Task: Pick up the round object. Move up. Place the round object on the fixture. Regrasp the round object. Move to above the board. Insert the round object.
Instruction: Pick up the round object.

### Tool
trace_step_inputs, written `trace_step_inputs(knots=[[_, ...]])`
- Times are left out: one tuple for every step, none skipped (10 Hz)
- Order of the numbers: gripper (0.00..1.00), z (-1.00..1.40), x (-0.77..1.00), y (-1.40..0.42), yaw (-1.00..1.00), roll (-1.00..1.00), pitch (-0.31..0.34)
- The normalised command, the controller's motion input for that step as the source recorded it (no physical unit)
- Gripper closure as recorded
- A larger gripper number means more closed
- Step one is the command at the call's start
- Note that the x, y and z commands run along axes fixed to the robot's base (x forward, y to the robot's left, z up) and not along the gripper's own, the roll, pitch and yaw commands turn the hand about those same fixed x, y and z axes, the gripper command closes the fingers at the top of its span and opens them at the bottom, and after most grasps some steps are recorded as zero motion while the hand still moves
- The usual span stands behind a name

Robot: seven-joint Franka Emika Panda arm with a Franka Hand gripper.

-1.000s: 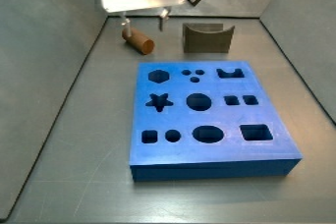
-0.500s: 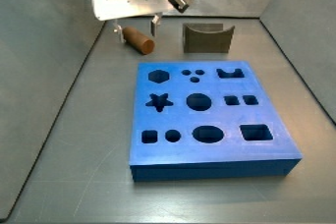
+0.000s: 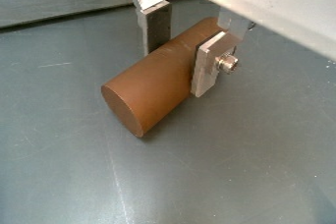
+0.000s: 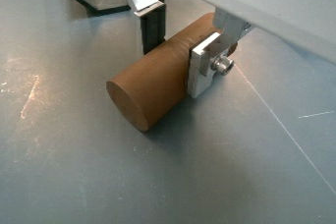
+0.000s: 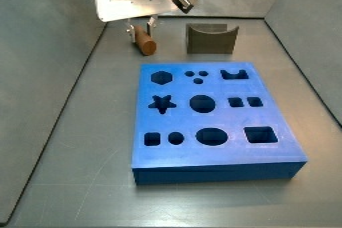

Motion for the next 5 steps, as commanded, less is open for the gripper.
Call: trace_step_inputs(knots=[[1.0,0.0,0.0,0.0,0.0,0.0,0.0],[1.0,0.0,0.0,0.0,0.0,0.0,0.0],[1.0,0.0,0.0,0.0,0.0,0.0,0.0],[1.0,0.0,0.0,0.0,0.0,0.0,0.0],[1.0,0.0,0.0,0.0,0.0,0.0,0.0]])
